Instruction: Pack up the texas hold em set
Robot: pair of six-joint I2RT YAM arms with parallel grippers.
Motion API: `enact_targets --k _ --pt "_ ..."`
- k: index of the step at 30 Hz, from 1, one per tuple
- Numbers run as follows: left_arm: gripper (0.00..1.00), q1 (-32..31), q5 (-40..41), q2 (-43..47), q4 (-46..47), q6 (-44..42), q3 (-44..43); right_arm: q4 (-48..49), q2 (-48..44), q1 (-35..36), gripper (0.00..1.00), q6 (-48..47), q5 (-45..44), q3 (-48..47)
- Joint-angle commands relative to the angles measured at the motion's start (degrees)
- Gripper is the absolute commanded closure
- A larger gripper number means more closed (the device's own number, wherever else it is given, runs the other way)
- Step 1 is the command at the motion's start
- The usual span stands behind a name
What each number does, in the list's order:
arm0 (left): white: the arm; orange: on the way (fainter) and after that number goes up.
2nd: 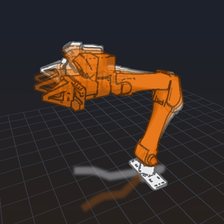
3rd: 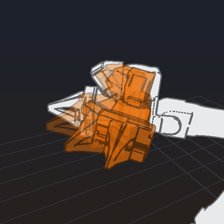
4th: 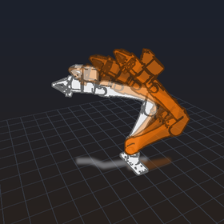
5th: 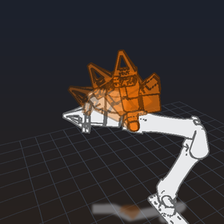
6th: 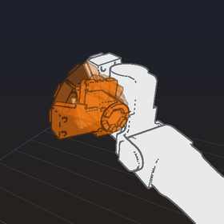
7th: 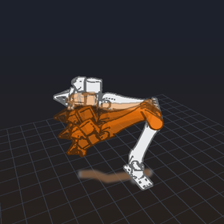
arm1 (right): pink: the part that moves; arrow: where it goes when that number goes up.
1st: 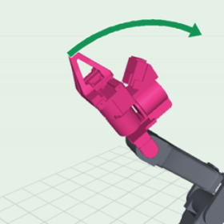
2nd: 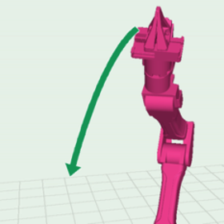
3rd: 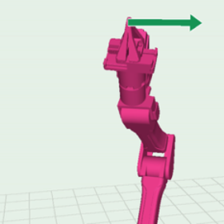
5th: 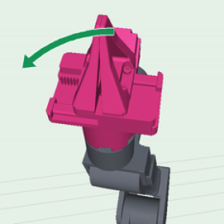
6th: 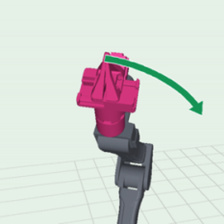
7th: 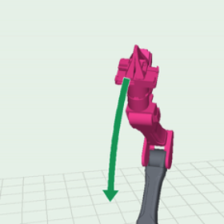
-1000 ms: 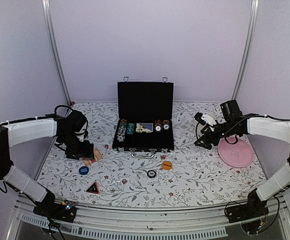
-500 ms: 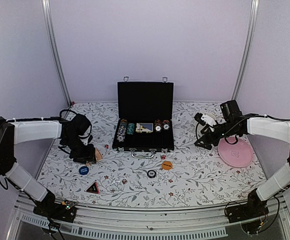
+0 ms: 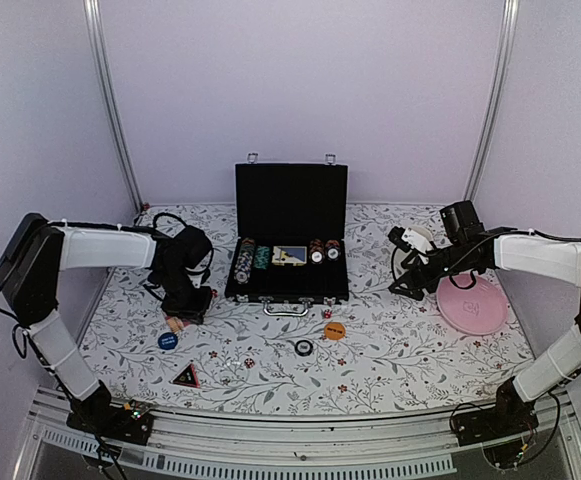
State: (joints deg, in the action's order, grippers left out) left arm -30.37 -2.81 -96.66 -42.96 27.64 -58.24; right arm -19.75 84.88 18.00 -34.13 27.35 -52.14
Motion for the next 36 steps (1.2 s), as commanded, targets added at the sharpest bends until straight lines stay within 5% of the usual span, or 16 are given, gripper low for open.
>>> enact_targets --k 1,11,25,26,30,36 --pt "1.00 -0.51 3.00 -3.36 0.46 -1.60 -3.82 -0.82 0.65 0.33 0.16 -0.41 0.20 -1.73" --pt "1.00 3.25 6.38 -11.17 -0.82 -6.10 -11.90 -1.08 0.67 0.28 0.16 -0.43 0.07 -1.59" --pt "1.00 6.46 9.65 -8.32 -2.25 -10.91 -12.83 -1.17 1.07 0.36 0.16 -0.32 0.07 -1.72" --pt "0.98 6.41 9.77 -7.69 -2.86 -11.24 -13.17 -1.13 1.15 0.29 0.16 -0.26 0.10 -1.79" --pt "0.50 7.07 11.89 -4.43 -5.96 -12.42 -13.83 -1.34 1.26 0.33 0.16 -0.27 0.23 -1.74" --pt "0.24 10.37 10.01 -1.54 -9.41 -14.87 -12.20 -1.41 1.67 0.48 0.16 -0.32 0.50 -1.99"
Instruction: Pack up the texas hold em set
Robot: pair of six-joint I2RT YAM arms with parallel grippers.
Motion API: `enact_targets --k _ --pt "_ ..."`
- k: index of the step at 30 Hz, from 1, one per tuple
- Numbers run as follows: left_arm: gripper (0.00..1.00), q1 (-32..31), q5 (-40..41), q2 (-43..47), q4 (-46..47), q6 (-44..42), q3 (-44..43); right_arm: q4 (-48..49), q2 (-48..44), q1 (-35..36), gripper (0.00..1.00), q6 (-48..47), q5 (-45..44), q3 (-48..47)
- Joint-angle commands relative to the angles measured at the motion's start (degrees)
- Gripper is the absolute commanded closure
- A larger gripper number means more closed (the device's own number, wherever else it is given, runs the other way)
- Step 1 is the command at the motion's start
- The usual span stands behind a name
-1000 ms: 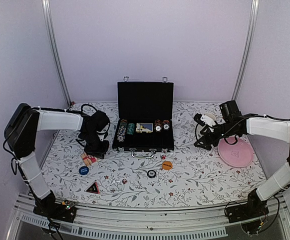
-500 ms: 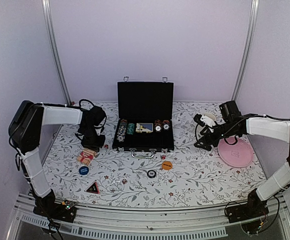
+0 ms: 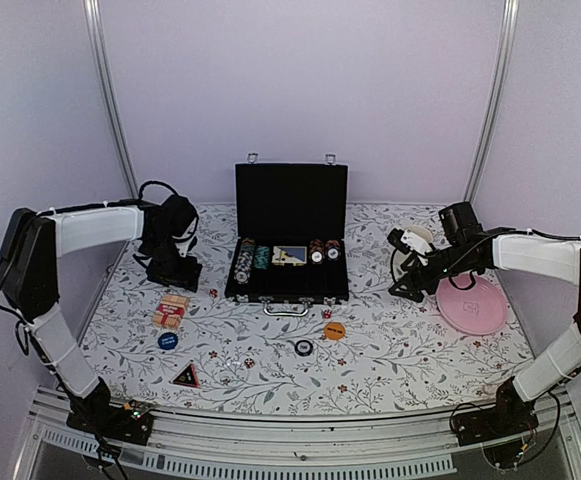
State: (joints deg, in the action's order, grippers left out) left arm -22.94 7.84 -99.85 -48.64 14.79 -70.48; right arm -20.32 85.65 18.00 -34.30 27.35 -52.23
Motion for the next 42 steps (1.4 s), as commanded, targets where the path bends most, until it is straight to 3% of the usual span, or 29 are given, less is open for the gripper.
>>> enact_targets --k 1,5,8,13,24,33,37,42 --pt "0.23 3.65 -1.21 1.85 -3.78 -2.03 0.83 -0.94 1.00 0.59 0.16 -0.23 0.48 -1.84" --pt "0.16 6.23 -3.96 1.32 -3.02 -1.59 3.41 -1.04 1.34 0.83 0.16 -0.33 0.60 -2.01" --pt "0.04 6.28 -5.21 -0.23 -2.54 -1.76 3.78 -1.25 1.46 0.95 0.16 -0.32 0.58 -1.92" --pt "0.03 6.30 -3.43 -2.68 -2.53 -1.59 3.77 -1.22 1.45 0.94 0.15 -0.41 0.44 -2.01" --pt "0.14 6.26 -2.33 -5.86 -2.15 -0.88 4.61 -1.51 2.24 0.95 0.16 -0.67 0.30 -2.11" --pt "0.32 6.10 -3.77 -6.45 -2.50 -1.34 3.82 -1.63 2.52 1.00 0.15 -0.68 0.24 -2.12" --pt "0.40 4.85 -3.05 -5.04 -4.74 -1.15 2.12 -1.67 2.67 1.03 0.16 -0.71 0.22 -2.21" --pt "0.40 -0.07 -0.26 -2.15 -7.87 -2.41 -4.10 -1.75 3.11 1.27 0.16 -0.76 0.24 -2.38"
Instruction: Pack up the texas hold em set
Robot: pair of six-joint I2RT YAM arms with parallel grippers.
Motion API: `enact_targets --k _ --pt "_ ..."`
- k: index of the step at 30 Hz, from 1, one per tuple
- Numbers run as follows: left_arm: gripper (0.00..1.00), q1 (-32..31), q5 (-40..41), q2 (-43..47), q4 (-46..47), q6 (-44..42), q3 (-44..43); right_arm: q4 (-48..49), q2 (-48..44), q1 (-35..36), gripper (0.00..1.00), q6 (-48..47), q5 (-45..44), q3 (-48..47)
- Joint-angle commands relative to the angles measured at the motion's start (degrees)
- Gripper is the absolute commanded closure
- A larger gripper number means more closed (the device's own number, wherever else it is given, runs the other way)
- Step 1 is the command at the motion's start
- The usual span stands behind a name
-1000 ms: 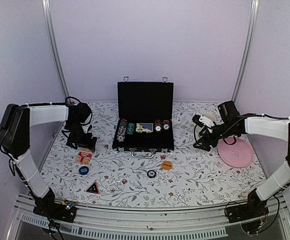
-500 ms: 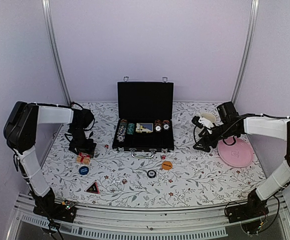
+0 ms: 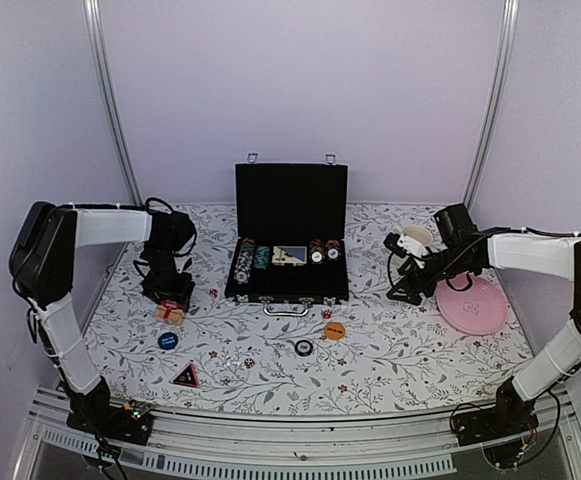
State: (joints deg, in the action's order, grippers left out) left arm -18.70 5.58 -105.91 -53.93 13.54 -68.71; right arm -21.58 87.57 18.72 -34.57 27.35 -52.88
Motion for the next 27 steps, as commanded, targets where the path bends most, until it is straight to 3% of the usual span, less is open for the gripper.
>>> enact_targets --k 1,5,12,21,27 --pt "0.40 -6.33 3.25 4.31 -2.57 -2.59 -7.36 -0.52 1.26 0.62 0.15 -0.50 0.23 -1.76" --pt "0.40 -14.51 9.27 4.61 -0.06 -9.49 -12.10 -0.57 1.46 1.04 0.16 -0.59 0.22 -1.92" --pt "0.39 -24.50 12.57 2.22 10.40 -23.34 -15.95 -0.81 1.30 1.72 0.16 -0.55 0.53 -1.88" --pt "0.40 -27.57 4.58 -2.37 21.08 -41.08 -20.08 -0.83 0.85 1.69 0.15 -0.50 0.68 -1.75" --pt "0.38 -27.74 4.77 -9.06 22.64 -49.53 -24.04 -0.96 0.76 1.70 0.15 -0.59 0.40 -1.72"
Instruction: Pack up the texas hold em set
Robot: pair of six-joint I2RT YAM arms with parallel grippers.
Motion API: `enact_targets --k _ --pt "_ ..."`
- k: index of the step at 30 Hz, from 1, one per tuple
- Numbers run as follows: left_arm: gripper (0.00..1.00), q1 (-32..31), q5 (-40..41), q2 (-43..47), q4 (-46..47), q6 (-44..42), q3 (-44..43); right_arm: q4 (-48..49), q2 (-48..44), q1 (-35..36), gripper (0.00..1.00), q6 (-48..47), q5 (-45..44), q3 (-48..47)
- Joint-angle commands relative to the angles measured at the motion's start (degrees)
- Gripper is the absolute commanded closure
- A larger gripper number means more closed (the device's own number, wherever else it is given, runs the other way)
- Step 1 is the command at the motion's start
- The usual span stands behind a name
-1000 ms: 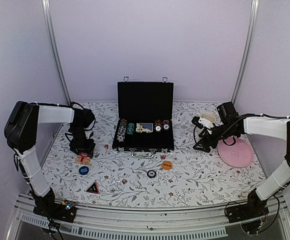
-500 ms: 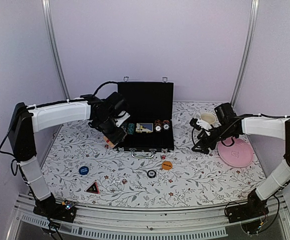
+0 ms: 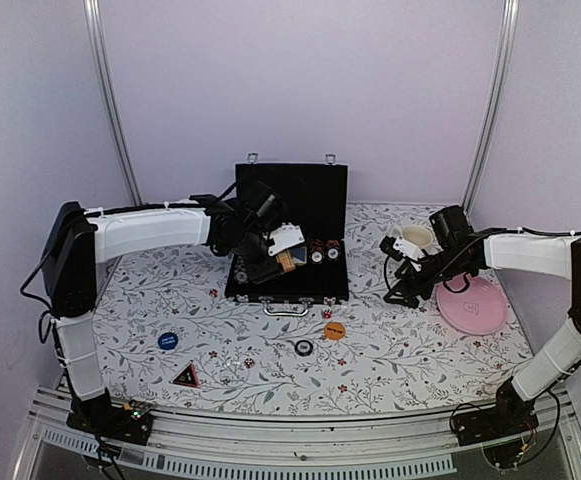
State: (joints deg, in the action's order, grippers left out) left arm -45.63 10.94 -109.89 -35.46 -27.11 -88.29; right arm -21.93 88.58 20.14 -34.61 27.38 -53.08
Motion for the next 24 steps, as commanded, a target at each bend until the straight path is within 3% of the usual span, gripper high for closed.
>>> enact_targets --k 1,9,24 --pt "0.38 -0.86 0.30 -6.53 3.43 -9.38 -5.89 -0.57 -0.32 0.29 0.15 -0.55 0.15 -1.49" --pt "0.38 -0.82 3.16 -13.29 1.71 -12.95 -12.11 -0.65 -0.89 0.25 0.15 -0.77 -0.48 -1.19" --pt "0.35 -1.24 1.80 -16.57 -1.84 -16.81 -13.04 -0.83 -0.20 0.32 0.15 -1.49 -1.52 -1.03"
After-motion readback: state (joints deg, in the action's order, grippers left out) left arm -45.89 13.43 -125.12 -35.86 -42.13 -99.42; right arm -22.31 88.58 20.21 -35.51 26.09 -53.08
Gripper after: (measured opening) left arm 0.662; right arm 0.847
